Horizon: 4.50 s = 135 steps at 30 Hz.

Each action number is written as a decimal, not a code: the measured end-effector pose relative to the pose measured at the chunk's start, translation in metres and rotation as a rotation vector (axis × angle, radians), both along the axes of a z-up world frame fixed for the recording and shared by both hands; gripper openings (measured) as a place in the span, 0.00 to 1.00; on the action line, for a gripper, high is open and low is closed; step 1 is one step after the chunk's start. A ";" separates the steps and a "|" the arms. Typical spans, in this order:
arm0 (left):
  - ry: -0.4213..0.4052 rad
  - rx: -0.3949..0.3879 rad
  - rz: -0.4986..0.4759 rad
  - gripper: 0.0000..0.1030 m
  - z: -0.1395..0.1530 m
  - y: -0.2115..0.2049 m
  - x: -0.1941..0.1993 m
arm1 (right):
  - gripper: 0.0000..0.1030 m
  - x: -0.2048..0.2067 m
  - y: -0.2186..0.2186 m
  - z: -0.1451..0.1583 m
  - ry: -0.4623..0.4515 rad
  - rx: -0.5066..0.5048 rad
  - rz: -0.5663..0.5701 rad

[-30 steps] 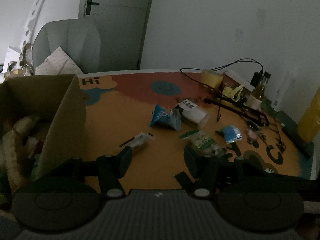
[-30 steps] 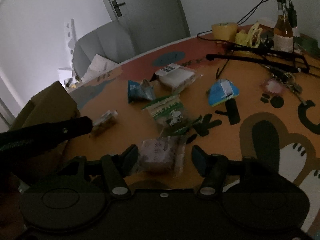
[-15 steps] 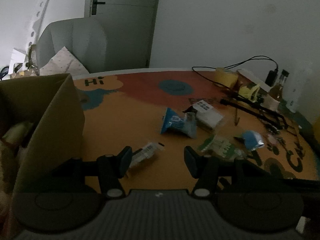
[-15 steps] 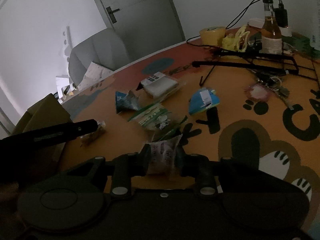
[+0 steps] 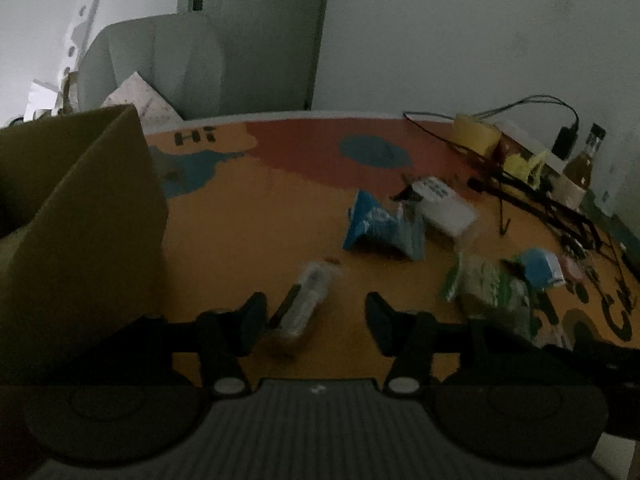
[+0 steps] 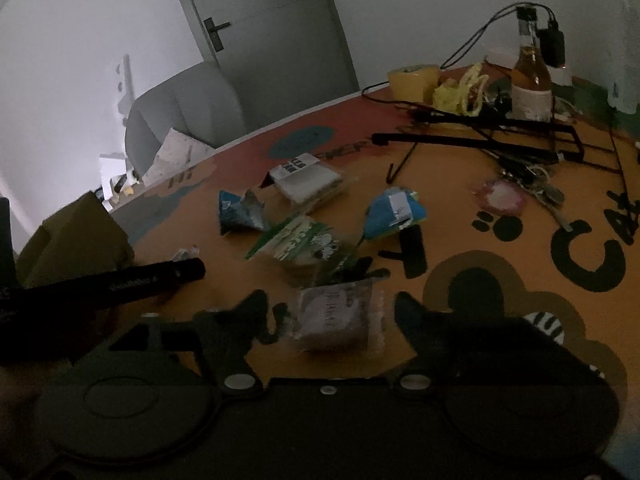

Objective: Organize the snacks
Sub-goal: 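Grasp the small clear stick snack with the left gripper while the right grasps the clear pastry pack, then carry both held snacks over the cardboard box, then open both grippers to drop the snacks into the box, then move both grippers back toward the green-and-white snack bag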

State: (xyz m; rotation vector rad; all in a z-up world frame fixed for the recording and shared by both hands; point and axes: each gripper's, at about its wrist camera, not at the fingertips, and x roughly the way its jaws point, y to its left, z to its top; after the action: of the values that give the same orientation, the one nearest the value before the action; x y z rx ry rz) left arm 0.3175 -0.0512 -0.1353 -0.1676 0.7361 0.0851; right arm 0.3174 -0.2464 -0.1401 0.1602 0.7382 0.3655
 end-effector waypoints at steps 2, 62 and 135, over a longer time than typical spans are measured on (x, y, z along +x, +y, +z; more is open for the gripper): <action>-0.002 0.005 -0.010 0.39 0.000 -0.002 -0.003 | 0.72 0.001 0.005 -0.003 0.005 -0.020 0.007; -0.202 -0.006 0.174 0.17 0.098 0.098 -0.125 | 0.33 -0.045 0.128 0.083 -0.198 0.064 0.269; -0.206 -0.073 0.062 0.95 0.103 0.043 -0.127 | 0.67 -0.045 0.007 0.065 -0.121 0.051 0.002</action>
State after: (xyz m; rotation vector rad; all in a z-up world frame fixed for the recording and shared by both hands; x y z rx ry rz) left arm 0.1900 -0.0081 -0.0318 -0.2652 0.5288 0.0981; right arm 0.2727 -0.2393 -0.0748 0.1843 0.6098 0.3924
